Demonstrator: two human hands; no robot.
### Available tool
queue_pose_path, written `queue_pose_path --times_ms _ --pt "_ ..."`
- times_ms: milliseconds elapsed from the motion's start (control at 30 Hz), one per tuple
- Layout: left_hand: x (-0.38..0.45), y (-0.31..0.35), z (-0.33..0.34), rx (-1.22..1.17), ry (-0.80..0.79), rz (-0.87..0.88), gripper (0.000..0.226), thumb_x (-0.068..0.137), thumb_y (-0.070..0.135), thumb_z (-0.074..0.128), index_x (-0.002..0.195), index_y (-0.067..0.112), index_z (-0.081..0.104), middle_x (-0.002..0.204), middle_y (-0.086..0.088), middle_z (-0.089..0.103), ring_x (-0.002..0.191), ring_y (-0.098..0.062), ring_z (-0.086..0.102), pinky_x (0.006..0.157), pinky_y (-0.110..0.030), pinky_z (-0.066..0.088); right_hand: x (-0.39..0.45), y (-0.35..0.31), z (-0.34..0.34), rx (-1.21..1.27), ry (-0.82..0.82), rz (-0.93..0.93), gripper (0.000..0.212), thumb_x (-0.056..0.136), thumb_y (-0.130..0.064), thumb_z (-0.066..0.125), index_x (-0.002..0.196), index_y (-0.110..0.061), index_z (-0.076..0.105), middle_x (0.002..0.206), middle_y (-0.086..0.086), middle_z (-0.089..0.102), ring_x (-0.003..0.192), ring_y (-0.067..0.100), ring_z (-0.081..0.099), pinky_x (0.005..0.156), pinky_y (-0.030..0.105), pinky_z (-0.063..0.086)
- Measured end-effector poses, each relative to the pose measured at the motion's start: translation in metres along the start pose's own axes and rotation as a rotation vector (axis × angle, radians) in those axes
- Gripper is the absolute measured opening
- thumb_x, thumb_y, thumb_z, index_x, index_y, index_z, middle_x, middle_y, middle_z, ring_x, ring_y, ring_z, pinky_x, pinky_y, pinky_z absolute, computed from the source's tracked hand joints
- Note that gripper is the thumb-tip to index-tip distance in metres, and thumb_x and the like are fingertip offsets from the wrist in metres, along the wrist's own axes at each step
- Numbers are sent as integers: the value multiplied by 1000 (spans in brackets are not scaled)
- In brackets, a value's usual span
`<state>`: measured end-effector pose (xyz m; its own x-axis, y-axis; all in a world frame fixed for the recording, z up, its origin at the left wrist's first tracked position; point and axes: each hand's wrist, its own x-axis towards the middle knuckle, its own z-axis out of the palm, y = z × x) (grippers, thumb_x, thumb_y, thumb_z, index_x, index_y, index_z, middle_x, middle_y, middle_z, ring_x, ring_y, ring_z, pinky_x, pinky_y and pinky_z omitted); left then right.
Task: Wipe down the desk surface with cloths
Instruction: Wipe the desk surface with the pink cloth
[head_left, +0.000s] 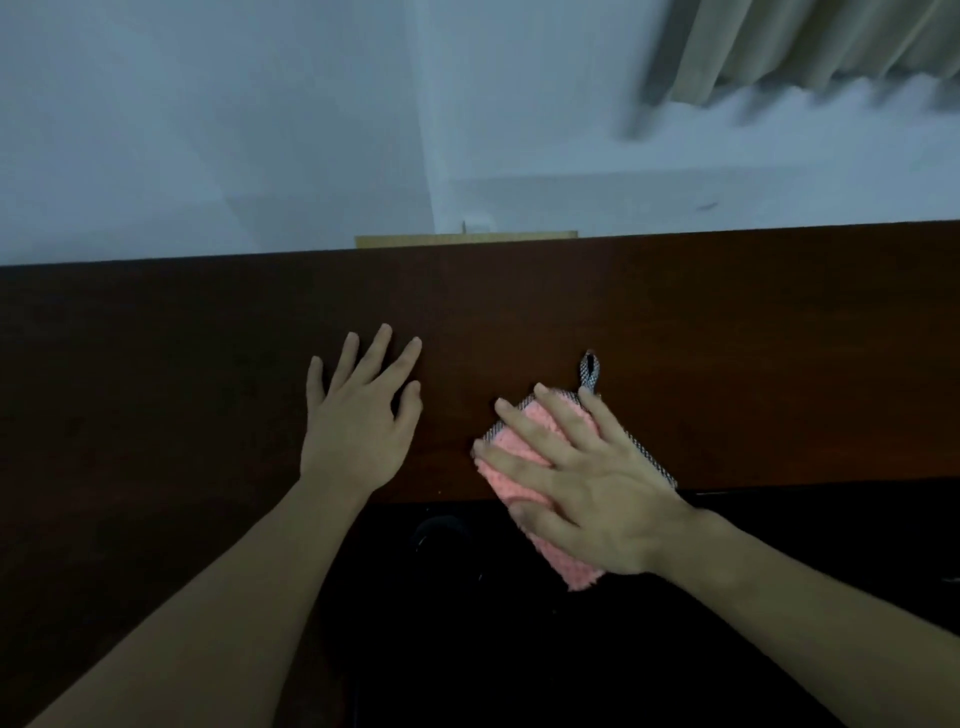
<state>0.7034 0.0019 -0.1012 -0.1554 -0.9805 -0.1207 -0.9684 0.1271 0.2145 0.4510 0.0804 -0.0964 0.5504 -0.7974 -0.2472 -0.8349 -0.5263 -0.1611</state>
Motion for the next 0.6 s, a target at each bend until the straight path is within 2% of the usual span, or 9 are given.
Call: queue_pose_path --times_ms 100,267,333,433,500,600 --pt "1 -1 0 6 -2 -6 53 106 49 25 158 46 16 169 10 2 156 -18 -6 125 -50 -6 34 24 -12 -45 43 126 59 95 -68 -9 151 -55 -22 167 -7 -21 154 32 -20 122 58 -12" --pt "1 -1 2 18 20 -4 52 106 49 26 158 47 16 169 10 3 156 -18 -5 125 -50 -5 90 47 -31 -22 44 355 61 99 -64 2 156 -50 -14 169 -2 -16 155 33 -16 121 62 -9" --pt "1 -1 2 19 14 -1 53 106 49 26 158 46 16 169 10 3 156 -18 -4 125 -49 -5 82 37 -30 -15 38 355 64 96 -66 -3 156 -48 -15 169 -1 -17 154 34 -17 121 63 -10" --pt "0 -1 1 7 25 -1 52 106 48 26 158 46 18 169 10 4 156 -19 -4 125 -49 -5 39 7 -17 -15 17 227 70 89 -68 -21 155 -47 -20 168 2 -21 153 36 -21 120 64 -10" --pt "0 -1 2 8 25 4 52 106 48 25 158 46 18 169 9 5 156 -19 -4 125 -50 -4 7 -8 -6 15 0 172 69 91 -67 -18 157 -48 -16 167 0 -20 153 35 -22 120 63 -10" --pt "-1 -1 1 -8 24 8 52 106 47 24 158 45 19 169 9 5 156 -19 -4 126 -50 -5 -10 -13 5 16 -11 194 61 97 -67 -7 156 -51 -12 168 -4 -19 153 32 -23 121 60 -10"
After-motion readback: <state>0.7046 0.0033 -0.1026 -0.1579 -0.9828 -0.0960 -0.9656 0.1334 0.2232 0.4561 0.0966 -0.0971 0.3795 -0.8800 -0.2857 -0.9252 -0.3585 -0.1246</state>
